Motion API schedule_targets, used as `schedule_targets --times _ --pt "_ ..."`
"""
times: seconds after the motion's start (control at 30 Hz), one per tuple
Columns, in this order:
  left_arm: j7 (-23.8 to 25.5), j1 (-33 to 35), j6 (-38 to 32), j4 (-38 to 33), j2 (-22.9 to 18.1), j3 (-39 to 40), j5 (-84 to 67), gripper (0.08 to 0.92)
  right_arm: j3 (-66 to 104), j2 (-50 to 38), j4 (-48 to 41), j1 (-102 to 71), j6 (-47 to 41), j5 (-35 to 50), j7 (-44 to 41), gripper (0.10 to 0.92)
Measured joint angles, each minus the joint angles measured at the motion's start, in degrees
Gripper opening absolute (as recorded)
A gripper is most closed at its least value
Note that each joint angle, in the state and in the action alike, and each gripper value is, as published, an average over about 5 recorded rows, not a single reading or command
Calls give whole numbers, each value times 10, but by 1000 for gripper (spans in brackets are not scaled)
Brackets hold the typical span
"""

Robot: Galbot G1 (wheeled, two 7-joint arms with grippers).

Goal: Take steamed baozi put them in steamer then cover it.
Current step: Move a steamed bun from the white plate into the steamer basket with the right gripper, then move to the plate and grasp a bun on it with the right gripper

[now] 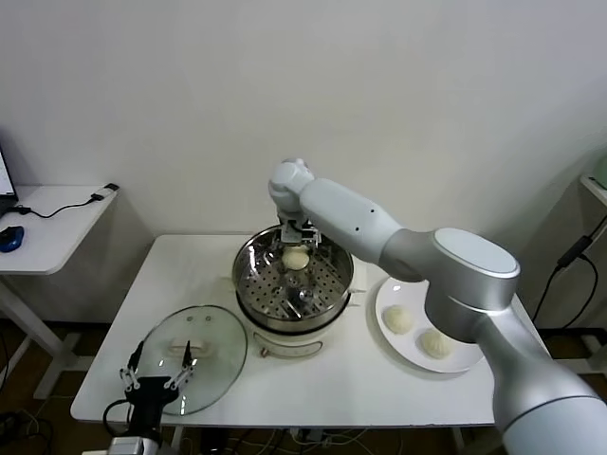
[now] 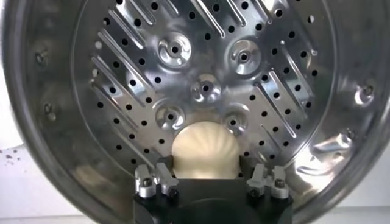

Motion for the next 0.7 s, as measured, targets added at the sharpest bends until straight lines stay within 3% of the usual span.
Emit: schedule_targets --times 0.33,0.7 --pt "-5 4 3 -3 0 0 0 823 -5 -37 48 30 -7 56 -26 823" --pt "-8 13 4 -15 1 -1 0 823 -102 -167 137 139 -133 305 -14 823"
